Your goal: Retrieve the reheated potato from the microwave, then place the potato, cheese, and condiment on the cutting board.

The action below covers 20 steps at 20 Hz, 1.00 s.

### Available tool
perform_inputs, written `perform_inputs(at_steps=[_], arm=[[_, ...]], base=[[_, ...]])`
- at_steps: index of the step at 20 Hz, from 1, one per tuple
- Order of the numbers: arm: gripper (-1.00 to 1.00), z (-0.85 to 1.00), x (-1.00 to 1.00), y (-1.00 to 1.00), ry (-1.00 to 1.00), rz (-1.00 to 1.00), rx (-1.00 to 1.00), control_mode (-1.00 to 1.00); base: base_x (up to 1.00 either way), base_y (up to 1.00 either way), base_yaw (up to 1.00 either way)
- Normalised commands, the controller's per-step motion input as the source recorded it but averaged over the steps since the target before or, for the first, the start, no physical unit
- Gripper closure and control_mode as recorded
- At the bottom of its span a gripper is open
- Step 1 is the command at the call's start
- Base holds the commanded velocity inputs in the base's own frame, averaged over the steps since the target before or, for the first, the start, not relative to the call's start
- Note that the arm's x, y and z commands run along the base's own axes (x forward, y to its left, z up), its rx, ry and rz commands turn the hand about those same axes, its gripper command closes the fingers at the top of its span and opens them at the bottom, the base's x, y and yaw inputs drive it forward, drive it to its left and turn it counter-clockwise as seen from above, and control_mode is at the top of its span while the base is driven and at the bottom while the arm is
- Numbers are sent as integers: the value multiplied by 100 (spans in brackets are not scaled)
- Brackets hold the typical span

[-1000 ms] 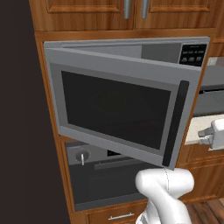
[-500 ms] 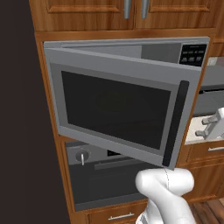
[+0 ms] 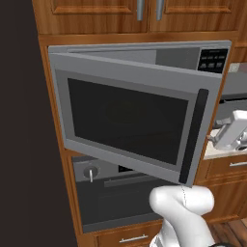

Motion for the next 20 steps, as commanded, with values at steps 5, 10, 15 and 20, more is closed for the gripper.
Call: perform_inputs(at_steps=[5, 10, 15, 20], arm=[[-100, -6, 22, 10, 0, 2, 1, -100], [-100, -4, 5, 20, 0, 17, 0, -100], [-100, -6, -2, 30, 0, 17, 0, -100], [-100, -2, -31, 25, 0, 11, 0, -100]], base=[[0, 0, 0], [0, 0, 0], [0, 0, 0], [0, 0, 0]])
